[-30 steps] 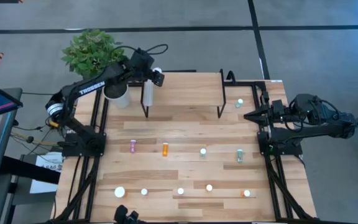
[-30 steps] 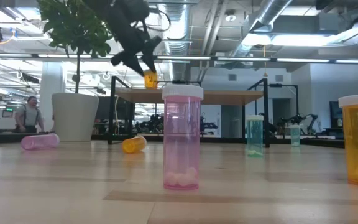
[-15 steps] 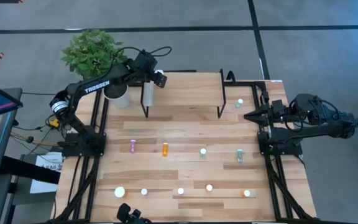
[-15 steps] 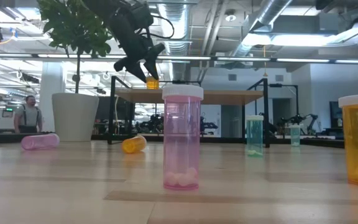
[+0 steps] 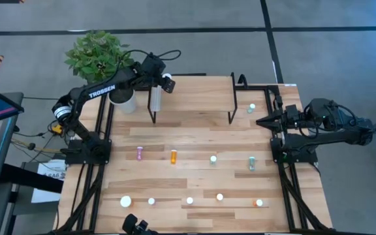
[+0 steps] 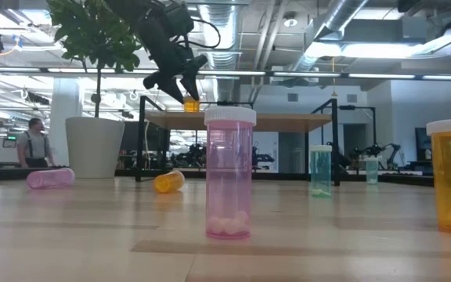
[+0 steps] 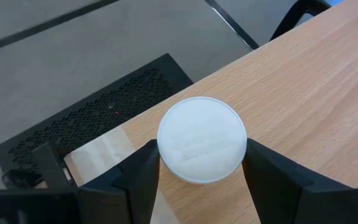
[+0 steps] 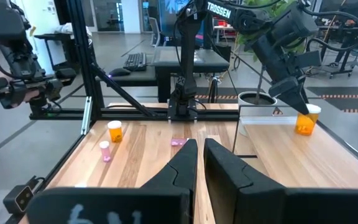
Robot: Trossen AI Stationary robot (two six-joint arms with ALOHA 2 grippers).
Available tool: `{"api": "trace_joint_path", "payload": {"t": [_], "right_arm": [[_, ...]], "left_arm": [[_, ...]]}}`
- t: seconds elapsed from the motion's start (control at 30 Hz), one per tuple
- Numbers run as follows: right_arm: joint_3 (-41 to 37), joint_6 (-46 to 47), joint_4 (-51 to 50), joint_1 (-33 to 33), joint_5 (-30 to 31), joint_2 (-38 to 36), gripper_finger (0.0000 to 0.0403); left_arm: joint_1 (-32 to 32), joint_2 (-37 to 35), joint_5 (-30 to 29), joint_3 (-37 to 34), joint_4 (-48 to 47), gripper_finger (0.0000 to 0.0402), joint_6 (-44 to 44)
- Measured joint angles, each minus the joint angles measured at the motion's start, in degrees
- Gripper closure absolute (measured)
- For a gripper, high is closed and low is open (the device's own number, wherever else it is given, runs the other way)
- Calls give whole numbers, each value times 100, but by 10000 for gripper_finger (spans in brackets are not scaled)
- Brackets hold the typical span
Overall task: Pick and place medicine bottles onto shelf by color
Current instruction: Put the top large orange pill bottle on the shelf
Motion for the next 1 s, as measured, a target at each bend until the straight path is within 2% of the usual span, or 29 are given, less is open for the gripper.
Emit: {"api": "trace_joint_path", "payload": {"t": [0.47,1.0], "right_arm": [[0,0,0,0,0,0,347],[0,-2,0,0,-2,0,347]], "left_arm": [[-13,4,-4,271,-503,204,0],[-19,4,-198,273,-487,197,101]]}}
